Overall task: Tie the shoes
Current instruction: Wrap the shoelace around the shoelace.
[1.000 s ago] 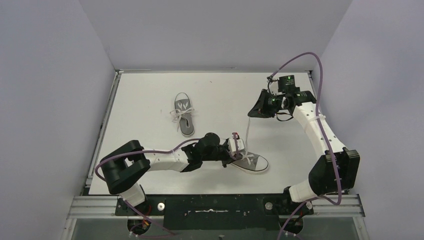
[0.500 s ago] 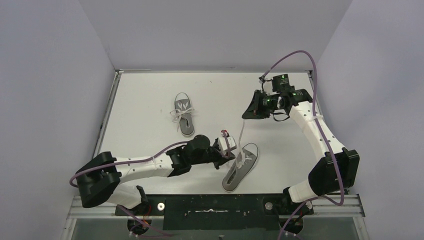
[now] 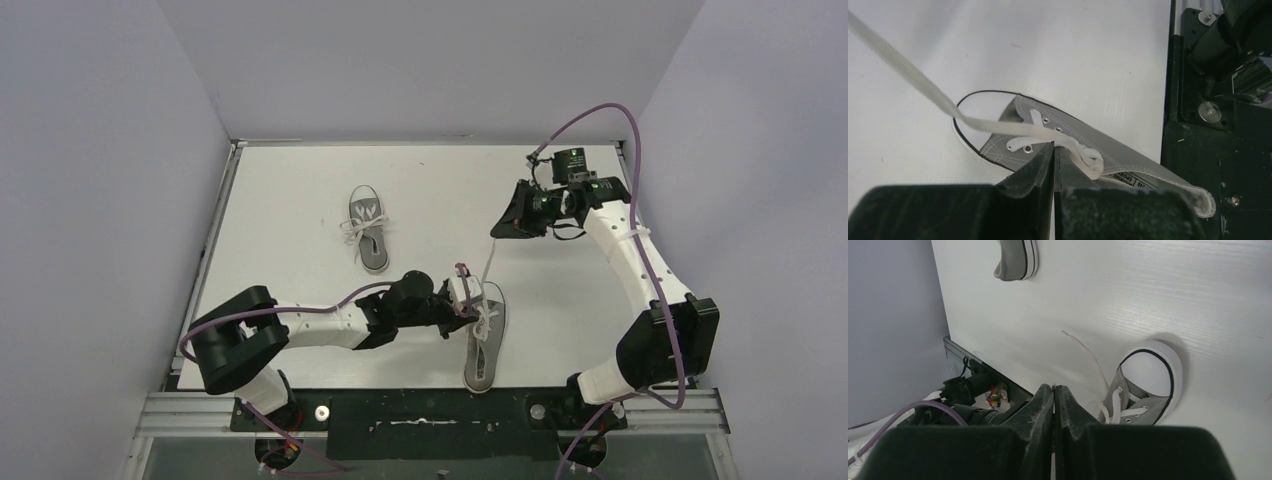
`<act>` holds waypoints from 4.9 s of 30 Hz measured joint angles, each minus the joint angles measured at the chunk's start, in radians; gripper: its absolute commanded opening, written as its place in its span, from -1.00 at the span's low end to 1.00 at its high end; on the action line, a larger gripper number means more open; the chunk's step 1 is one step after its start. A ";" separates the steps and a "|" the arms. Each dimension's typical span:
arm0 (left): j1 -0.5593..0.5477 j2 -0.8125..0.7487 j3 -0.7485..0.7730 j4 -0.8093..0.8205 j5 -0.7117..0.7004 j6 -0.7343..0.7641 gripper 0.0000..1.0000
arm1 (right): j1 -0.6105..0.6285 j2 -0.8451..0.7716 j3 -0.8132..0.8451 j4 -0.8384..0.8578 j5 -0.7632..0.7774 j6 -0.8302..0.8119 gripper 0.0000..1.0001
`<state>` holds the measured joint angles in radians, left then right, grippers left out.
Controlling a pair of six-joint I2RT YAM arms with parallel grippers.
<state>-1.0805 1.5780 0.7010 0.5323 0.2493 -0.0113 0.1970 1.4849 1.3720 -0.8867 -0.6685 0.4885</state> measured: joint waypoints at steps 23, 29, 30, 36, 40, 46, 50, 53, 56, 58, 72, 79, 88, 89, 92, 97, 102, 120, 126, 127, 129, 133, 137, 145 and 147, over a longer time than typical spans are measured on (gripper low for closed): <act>0.015 0.000 -0.087 0.126 0.098 0.026 -1.00 | 0.482 0.451 -0.001 0.033 -0.186 0.015 0.04; 0.015 -0.001 -0.098 0.129 0.105 -0.016 -1.00 | 0.409 0.425 -0.012 0.010 -0.152 0.019 0.48; 0.015 -0.003 -0.098 0.129 0.103 -0.027 -1.00 | 0.385 0.400 -0.024 0.006 -0.130 0.016 0.50; 0.018 -0.011 -0.085 0.073 0.087 -0.101 -1.00 | 0.231 0.079 -0.105 -0.043 0.146 -0.043 0.51; 0.032 -0.008 -0.062 0.043 0.087 -0.161 -1.00 | 0.243 -0.237 -0.291 -0.026 0.280 -0.041 0.51; 0.077 0.043 -0.008 0.016 0.136 -0.267 -1.00 | 0.432 -0.555 -0.514 0.032 0.421 -0.040 0.34; 0.104 0.073 0.018 -0.014 0.183 -0.317 -1.00 | 0.558 -0.749 -0.597 0.117 0.426 -0.079 0.29; 0.122 0.087 0.034 -0.029 0.210 -0.344 -1.00 | 0.653 -0.821 -0.621 0.198 0.416 -0.142 0.35; 0.138 0.102 0.050 -0.038 0.242 -0.367 -1.00 | 0.792 -0.803 -0.624 0.261 0.423 -0.242 0.37; 0.149 0.113 0.060 -0.042 0.264 -0.381 -1.00 | 0.896 -0.728 -0.606 0.273 0.433 -0.315 0.40; 0.172 0.174 0.104 -0.063 0.356 -0.406 -1.00 | 1.168 -0.147 -0.510 0.390 0.748 -0.882 0.21; 0.183 0.175 0.104 -0.069 0.351 -0.397 -1.00 | 1.172 -0.010 -0.510 0.467 0.770 -1.041 0.20; 0.177 0.175 0.104 -0.067 0.344 -0.388 -1.00 | 1.152 0.090 -0.510 0.513 0.811 -1.135 0.12; 0.177 0.176 0.104 -0.066 0.342 -0.385 -1.00 | 1.147 0.095 -0.510 0.523 0.811 -1.143 0.05; 0.177 0.187 0.104 -0.065 0.338 -0.372 -1.00 | 1.130 0.116 -0.510 0.546 0.806 -1.174 -0.11; 0.181 0.205 0.102 -0.068 0.334 -0.360 -1.00 | 1.113 0.136 -0.510 0.557 0.766 -1.210 -0.06; 0.192 0.205 0.102 -0.069 0.351 -0.348 -1.00 | 1.107 0.148 -0.512 0.574 0.739 -1.218 -0.40; 0.248 0.205 0.102 -0.100 0.389 -0.322 -1.00 | 1.156 0.057 -0.484 0.373 0.607 -1.022 -1.00; 0.254 0.205 0.102 -0.087 0.393 -0.346 -1.00 | 1.171 -0.166 -0.499 0.354 0.608 -0.678 -1.00; 0.254 0.205 0.102 -0.080 0.394 -0.352 -1.00 | 1.169 -0.223 -0.507 0.355 0.626 -0.600 -1.00; 0.254 0.204 0.098 -0.063 0.396 -0.368 -1.00 | 1.164 -0.338 -0.524 0.357 0.674 -0.445 -1.00; 0.246 0.186 0.073 -0.050 0.391 -0.389 -1.00 | 1.144 -0.516 -0.561 0.336 0.799 -0.145 -1.00; 0.218 0.144 0.039 -0.041 0.375 -0.405 -1.00 | 1.061 -0.585 -0.570 0.265 0.871 0.118 -1.00; 0.167 0.053 -0.024 -0.027 0.303 -0.428 -1.00 | 0.882 -0.585 -0.579 -0.075 0.920 0.704 -1.00; 0.164 0.049 -0.029 -0.016 0.293 -0.431 -1.00 | 0.877 -0.585 -0.598 -0.159 0.924 0.828 -1.00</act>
<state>-0.9169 1.6272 0.6716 0.5163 0.5426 -0.4427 1.0740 0.9001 0.7738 -1.0454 0.2558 1.3167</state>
